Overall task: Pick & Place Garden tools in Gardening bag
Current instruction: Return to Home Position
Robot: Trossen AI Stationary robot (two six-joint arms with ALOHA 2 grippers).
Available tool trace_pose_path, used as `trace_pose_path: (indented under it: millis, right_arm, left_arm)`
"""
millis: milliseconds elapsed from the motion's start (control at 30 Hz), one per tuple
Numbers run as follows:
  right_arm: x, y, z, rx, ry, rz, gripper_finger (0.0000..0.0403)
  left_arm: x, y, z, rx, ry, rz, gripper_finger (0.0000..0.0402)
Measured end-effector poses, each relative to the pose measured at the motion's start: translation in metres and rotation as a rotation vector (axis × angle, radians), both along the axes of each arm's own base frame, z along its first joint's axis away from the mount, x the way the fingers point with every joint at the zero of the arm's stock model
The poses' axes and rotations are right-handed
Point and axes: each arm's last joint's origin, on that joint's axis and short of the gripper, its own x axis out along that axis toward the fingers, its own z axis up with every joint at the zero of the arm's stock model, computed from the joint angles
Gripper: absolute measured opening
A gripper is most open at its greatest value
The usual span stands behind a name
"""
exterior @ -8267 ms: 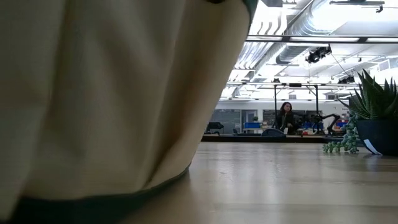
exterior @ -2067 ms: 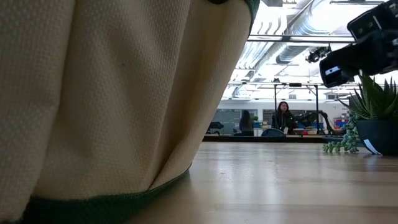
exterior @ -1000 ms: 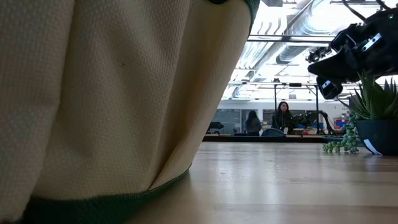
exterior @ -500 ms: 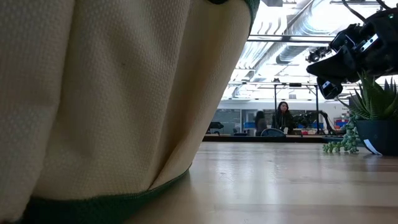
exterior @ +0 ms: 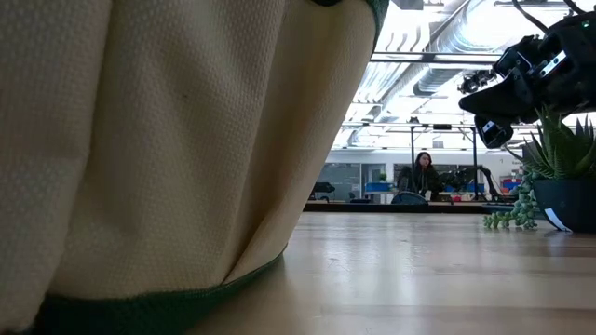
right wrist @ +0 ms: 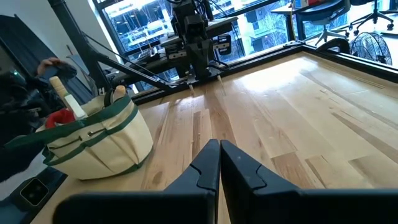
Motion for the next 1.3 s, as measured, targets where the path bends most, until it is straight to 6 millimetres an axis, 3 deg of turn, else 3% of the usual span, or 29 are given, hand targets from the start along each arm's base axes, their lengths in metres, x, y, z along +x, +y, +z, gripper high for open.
trace_pose_path:
  millis: [500,1300]
  right_arm:
    - [0.000,0.000,0.000,0.000,0.000,0.000,0.0003]
    - [0.000,0.000,0.000,0.001,0.001,0.000,0.0003]
  left_arm:
    - [-0.014,-0.002,0.021,0.037,-0.252,0.002,0.0000]
    - [-0.014,-0.002,0.021,0.036,-0.248,0.001,0.0000]
